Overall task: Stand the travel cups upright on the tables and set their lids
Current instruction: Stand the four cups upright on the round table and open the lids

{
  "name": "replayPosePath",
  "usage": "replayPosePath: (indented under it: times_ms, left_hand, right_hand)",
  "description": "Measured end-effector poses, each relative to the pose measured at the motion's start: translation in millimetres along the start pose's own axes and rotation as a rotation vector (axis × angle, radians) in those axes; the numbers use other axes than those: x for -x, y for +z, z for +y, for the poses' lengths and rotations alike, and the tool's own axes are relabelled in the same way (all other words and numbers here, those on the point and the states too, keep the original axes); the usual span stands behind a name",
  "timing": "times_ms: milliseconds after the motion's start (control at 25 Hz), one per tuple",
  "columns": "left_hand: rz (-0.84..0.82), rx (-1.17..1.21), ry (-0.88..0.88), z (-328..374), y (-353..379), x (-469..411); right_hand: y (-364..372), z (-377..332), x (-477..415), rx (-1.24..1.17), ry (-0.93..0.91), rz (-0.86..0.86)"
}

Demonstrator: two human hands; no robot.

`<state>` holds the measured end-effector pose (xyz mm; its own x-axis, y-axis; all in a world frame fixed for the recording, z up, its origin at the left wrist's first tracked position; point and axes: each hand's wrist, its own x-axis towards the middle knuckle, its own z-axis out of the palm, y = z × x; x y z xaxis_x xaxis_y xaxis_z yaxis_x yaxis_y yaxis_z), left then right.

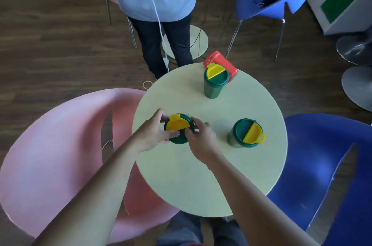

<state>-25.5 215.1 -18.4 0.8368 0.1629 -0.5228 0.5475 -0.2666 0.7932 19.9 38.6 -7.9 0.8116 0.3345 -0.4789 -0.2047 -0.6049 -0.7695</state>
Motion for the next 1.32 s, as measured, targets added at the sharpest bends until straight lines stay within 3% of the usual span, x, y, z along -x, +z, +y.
replayPosePath:
  times_ms: [200, 400, 640, 800, 1000, 1320]
  left_hand:
    - [0.016, -0.095, 0.059, 35.6, 38.7, 8.0]
    - [0.092, 0.115, -0.094, 53.7, 80.0, 11.5]
    - [0.255, 0.311, -0.283, 58.3, 134.5, 8.5]
    - [0.345, 0.188, -0.361, 63.0, 156.7, 4.9]
    - [0.414, 0.083, -0.431, 67.3, 167.9, 0.4]
    - [0.442, 0.130, -0.455, 61.2, 172.5, -2.9]
  right_hand:
    - [-45.6, 9.2, 7.8, 0.069, -0.055, -0.007]
    - [-88.9, 17.1, 8.7, 0.177, -0.113, -0.035]
    - [-146.5, 42.2, 4.7, 0.268, -0.228, 0.188]
    - [-170.3, 77.9, -2.6, 0.317, -0.122, 0.222]
    - [-172.6, 104.0, -8.9, 0.099, 0.074, 0.098]
    - [-174.6, 107.4, -14.0, -0.024, 0.109, 0.076]
